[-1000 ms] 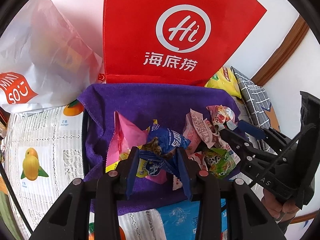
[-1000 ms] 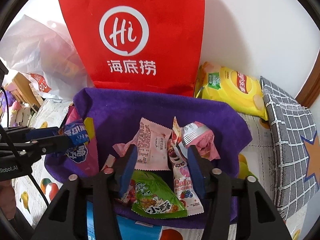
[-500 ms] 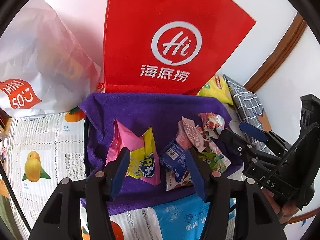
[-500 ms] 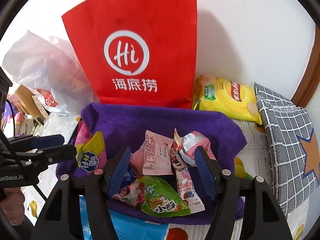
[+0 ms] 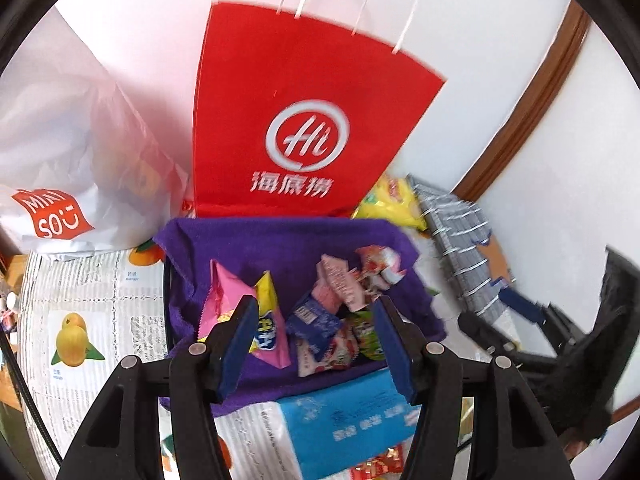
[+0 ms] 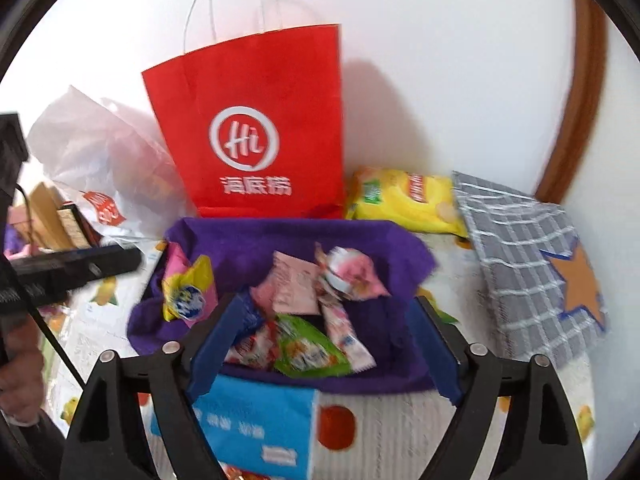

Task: Organize snacks
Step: 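Move both open tools back to the snacks in front of the tissue box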

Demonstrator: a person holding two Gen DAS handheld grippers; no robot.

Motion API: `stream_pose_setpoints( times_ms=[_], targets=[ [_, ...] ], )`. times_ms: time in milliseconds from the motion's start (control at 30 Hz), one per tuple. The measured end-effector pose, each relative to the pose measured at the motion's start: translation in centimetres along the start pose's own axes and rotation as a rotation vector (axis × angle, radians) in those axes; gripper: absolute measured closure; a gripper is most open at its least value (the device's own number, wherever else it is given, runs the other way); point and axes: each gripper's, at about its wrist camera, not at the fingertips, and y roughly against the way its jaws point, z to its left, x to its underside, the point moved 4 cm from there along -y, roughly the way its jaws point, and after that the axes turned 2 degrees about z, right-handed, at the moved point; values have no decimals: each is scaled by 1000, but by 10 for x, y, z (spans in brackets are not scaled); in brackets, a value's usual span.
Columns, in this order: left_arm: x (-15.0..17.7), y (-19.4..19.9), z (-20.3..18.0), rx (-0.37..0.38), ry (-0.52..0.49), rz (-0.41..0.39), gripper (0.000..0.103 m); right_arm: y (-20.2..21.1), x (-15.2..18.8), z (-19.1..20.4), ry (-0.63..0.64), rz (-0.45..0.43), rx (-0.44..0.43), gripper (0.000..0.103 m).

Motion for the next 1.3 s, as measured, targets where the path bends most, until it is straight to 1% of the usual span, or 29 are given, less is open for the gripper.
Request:
stream_pose_setpoints(
  times_ms=[67,100,167,200,267,367,400,467,533,600,633,700,833,967,1200,1300],
  targets=[
    [2,12,-4,-9,-11,-9,46,7,7,-4,-8,19,46,17],
    [4,21,-6,-20,-29,-26,46,10,10,-6,-14,23,47,17],
    [8,32,-7,-41,-47,-44,46,15,18,-8,-27,22,0,17],
    [11,37,-7,-53,-54,-56,46,17,24,-9,-40,16,-41,17],
    [19,46,-3,-87,-51,-70,46,22,33,-11,-76,11,-59,17],
    [32,51,4,-127,-44,-61,46,27,51,-11,-109,8,-74,17],
    [39,53,7,-143,-45,-55,46,28,57,-11,-111,17,-79,17],
    [52,56,11,-153,-47,-43,46,29,69,-8,-115,39,-82,17],
    [65,58,16,-172,-46,-24,46,27,84,-2,-92,72,-71,17],
    [80,58,21,-198,-31,-3,46,26,99,8,-56,91,-82,18],
    [85,58,22,-200,-24,6,46,26,106,13,-36,103,-90,23],
    [98,58,22,-189,-9,32,46,25,122,23,-6,131,-115,29],
    [117,62,15,-193,-14,47,46,30,149,39,-2,167,-217,29],
    [130,69,3,-187,-27,49,46,40,171,52,-20,148,-282,29],
    [149,77,-6,-206,-40,53,46,29,203,71,33,170,-280,28],
    [156,76,-4,-221,-28,67,46,17,212,77,76,186,-234,28]
  ],
)
